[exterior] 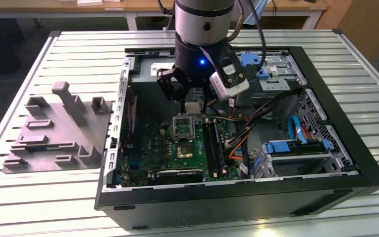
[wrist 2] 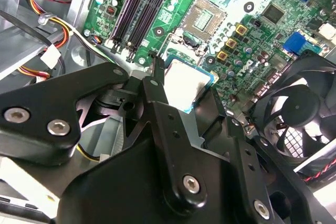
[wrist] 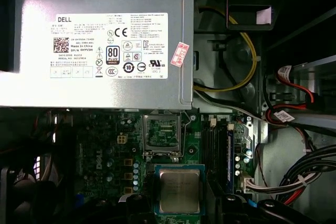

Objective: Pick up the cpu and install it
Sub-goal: 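Place the cpu into insertion slot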

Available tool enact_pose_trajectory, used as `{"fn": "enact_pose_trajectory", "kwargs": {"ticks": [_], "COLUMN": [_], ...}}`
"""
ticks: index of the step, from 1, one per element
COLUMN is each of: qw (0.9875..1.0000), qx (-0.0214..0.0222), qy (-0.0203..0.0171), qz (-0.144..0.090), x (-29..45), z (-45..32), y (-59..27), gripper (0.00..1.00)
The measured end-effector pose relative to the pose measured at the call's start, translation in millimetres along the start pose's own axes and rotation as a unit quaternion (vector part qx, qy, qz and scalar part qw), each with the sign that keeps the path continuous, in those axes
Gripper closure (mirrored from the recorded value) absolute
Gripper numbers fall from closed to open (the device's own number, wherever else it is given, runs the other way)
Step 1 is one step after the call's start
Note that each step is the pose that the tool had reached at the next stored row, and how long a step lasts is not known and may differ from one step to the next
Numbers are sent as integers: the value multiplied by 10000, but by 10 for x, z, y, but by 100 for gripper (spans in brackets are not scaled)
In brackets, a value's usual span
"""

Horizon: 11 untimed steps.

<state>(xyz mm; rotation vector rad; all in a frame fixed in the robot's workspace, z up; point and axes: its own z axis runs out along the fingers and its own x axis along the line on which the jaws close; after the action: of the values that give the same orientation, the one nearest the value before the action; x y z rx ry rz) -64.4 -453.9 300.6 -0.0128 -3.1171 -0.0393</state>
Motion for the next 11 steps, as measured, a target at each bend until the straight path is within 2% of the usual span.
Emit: {"fn": "enact_pose_trajectory", "kwargs": {"ticks": [8,11], "qw": [10000,10000], "qx": [0,1], "qy": [0,1], "qz": [-3,-2], "x": [-1,2], "z": [44,69], "y": [-15,-76], "gripper": [53,53]}}
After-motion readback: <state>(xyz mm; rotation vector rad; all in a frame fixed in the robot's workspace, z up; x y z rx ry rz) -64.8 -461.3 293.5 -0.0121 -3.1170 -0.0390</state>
